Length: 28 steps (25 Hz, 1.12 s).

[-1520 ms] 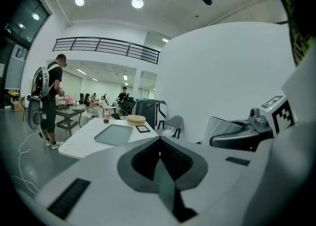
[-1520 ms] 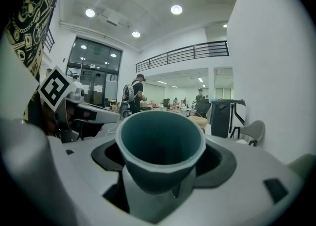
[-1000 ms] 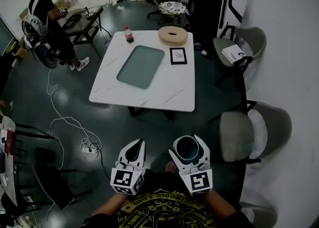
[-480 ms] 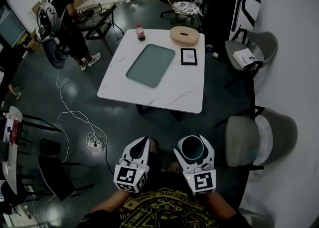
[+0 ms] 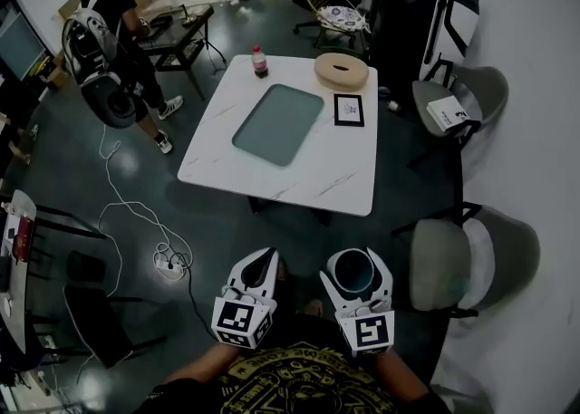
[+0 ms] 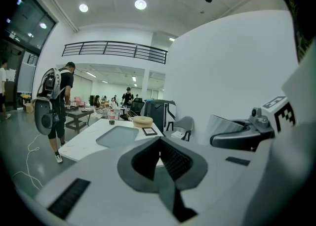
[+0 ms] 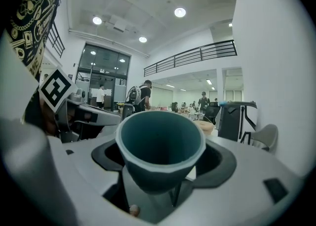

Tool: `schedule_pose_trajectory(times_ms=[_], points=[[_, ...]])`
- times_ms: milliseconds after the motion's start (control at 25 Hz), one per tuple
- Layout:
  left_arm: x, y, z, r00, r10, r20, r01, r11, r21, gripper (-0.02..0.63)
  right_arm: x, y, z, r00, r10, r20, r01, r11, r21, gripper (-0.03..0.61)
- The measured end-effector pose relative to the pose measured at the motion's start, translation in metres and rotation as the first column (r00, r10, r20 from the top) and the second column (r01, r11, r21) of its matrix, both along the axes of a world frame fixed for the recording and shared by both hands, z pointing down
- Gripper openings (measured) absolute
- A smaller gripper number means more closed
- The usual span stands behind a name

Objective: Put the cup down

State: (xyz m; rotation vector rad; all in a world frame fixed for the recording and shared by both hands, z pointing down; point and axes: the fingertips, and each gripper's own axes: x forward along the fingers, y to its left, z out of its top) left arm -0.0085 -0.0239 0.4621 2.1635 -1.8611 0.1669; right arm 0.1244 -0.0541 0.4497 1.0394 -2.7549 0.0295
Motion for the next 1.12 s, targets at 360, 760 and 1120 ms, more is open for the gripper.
schedule_pose_trajectory(times_ms=[360,760,1120], points=[[-0.043,-0.033,0.005,1.0,-0.002,0.014,0.002,1.0,-0.016,0.011,-0.041,-0.035,0.006,1.0,-0.007,-0.022,0.006,1.0,-0.023,0.379],[-0.089,-0.096,0.007,1.0,0.027,0.016,-0.027,1.0,-0.013,0.011,-0.087,-0.09,0.004,0.999,0.02,-0.033,-0.021,0.999,-0.024,0.379],[-0.131,-0.141,0.002,0.999,0.048,0.021,-0.047,0.999,-0.007,0.011,-0.126,-0.133,-0.002,0.997,0.066,-0.048,-0.068,0.997,-0.027,0.38]])
